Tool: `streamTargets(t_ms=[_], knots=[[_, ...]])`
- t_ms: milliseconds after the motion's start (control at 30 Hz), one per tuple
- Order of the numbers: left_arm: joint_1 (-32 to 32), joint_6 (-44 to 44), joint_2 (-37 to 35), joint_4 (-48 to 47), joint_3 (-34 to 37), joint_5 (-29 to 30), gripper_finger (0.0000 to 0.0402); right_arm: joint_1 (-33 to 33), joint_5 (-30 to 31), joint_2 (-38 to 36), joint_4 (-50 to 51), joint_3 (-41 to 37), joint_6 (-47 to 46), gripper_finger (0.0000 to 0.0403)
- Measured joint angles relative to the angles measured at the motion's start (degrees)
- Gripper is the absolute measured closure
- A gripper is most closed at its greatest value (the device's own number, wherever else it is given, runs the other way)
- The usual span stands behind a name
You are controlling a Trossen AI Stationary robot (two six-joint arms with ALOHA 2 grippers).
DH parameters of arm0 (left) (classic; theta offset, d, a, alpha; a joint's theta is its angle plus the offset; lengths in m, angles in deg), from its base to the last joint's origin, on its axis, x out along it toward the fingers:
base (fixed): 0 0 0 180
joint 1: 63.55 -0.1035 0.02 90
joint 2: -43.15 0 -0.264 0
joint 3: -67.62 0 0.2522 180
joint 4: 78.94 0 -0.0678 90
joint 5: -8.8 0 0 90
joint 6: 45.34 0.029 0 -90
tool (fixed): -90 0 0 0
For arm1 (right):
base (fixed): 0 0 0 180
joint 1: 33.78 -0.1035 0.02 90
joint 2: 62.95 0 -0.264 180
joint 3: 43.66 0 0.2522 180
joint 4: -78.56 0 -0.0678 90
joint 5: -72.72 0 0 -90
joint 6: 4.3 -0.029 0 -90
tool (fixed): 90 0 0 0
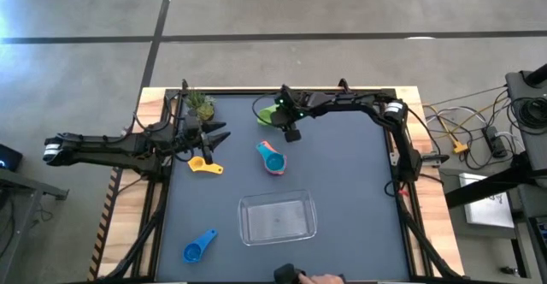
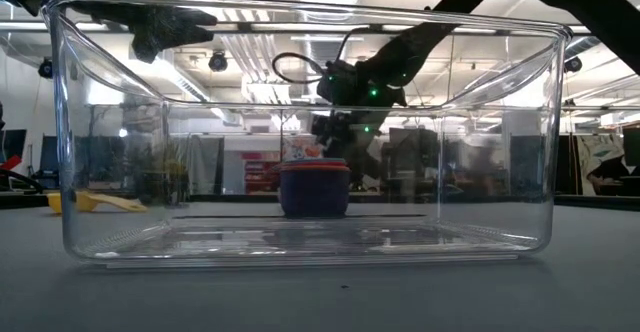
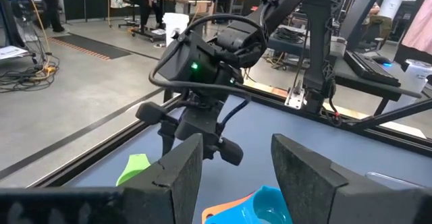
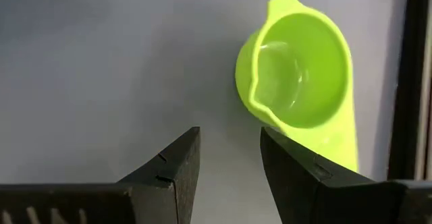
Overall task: Nest measuring cups in basket
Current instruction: Stack the green measuring cup on top of the light blue measuring cup
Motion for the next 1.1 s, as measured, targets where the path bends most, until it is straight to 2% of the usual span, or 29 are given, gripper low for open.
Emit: streamTargets(t_ms=[233, 467, 833, 967, 1100], knots=[[0.0, 0.0, 0.09, -0.07, 0.0, 0.0, 0.0241, 0.0, 0.76, -0.56, -0.75, 0.0, 0.08, 0.0257], [0.02, 0.0, 0.49, -0.07, 0.0, 0.0, 0.0241, 0.13, 11.72, -0.07, -6.27, -0.02, 0.46, 0.0257], [0.0, 0.0, 1.2, 0.01, 0.02, -0.01, 0.0241, 0.17, 12.46, 2.72, -8.6, -0.31, 5.62, 0.0257], [0.0, 0.0, 1.29, 0.02, 0.02, 0.0, 0.0241, 0.15, 16.09, 4.06, -10.17, -0.31, 8.68, 0.0257], [0.0, 0.0, 1.33, -0.04, 0.02, 0.0, 0.0241, 0.11, 17.25, 5.04, -11.49, -0.31, 10.06, 0.0257]])
